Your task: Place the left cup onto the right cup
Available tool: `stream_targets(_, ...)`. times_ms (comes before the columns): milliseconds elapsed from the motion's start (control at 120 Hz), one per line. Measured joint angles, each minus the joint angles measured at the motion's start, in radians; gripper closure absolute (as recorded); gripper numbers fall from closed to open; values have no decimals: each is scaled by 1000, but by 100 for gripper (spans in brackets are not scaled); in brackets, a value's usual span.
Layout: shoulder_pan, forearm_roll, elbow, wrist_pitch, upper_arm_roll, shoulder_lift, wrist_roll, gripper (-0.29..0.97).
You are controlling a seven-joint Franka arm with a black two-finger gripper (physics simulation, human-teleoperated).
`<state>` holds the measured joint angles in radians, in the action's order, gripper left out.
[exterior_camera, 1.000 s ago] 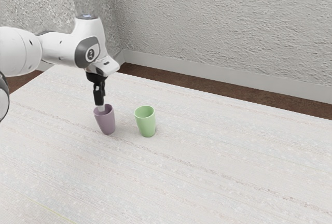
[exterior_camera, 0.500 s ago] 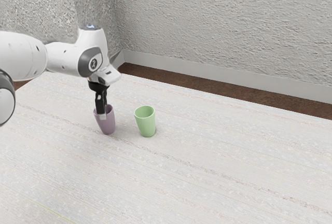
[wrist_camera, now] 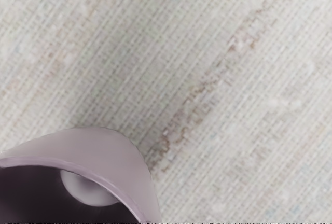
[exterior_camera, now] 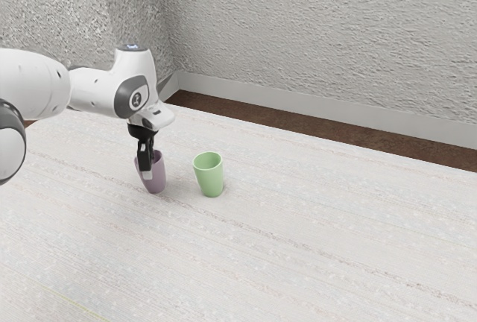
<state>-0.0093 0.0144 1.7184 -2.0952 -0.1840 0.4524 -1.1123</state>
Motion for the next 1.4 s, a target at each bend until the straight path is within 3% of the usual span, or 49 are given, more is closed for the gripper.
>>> stream_targets(175,0,27,0,-10,0,13,-3,19)
stream_targets(417,0,42,0,-37,0,23,-6,57)
stream_targets(583,0,64,-1,-49,0,24,-8,70)
stream_targets(908,-12,81,-1,-59,-1,13,-7,77)
stream_targets(1400,-65,182,22,-32,-5,-93,22,79)
